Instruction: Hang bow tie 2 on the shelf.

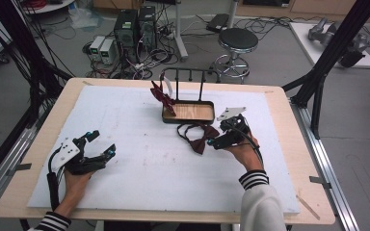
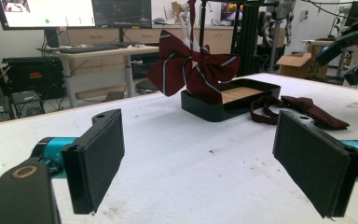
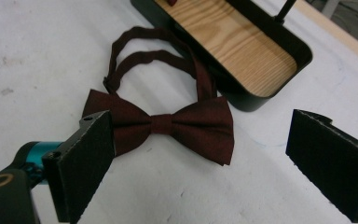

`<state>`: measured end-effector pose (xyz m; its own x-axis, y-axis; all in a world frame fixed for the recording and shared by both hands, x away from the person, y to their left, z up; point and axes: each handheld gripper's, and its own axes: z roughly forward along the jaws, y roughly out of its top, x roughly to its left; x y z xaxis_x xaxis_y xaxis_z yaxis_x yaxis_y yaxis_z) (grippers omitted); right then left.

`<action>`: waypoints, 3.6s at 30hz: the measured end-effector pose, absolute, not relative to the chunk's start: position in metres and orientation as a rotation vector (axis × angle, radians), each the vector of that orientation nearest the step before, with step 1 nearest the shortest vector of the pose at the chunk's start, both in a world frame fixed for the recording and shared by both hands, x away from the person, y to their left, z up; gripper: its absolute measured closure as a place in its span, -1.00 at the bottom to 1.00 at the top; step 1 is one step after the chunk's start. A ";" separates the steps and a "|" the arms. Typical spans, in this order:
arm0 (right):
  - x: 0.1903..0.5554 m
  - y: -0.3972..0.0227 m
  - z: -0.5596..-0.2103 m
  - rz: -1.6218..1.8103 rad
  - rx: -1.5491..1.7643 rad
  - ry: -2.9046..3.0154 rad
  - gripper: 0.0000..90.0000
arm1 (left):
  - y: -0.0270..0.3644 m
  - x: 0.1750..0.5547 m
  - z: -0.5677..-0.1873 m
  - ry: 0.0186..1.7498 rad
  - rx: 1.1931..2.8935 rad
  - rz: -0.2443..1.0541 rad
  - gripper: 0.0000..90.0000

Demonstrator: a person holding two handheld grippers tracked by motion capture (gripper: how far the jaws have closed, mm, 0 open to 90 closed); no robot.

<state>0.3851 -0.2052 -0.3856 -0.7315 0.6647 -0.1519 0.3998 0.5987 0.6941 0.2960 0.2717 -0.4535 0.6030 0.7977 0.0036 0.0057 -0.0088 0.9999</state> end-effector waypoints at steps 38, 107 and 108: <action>0.437 -0.202 -0.416 0.705 0.719 2.749 -0.50 | 0.271 0.296 -0.454 0.720 1.459 0.724 -0.62; 0.434 -0.189 -0.414 0.811 0.617 2.753 -0.56 | 0.271 0.296 -0.454 0.725 1.458 0.726 -0.62; 0.434 -0.188 -0.414 0.805 0.612 2.753 -0.58 | 0.271 0.296 -0.454 0.725 1.458 0.727 -0.62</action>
<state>0.4337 -0.1880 -0.4136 -0.8919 0.4448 -0.0815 0.3309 0.7648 0.5528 0.2960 0.2710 -0.4537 0.5988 0.8009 0.0060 0.0044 -0.0108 0.9999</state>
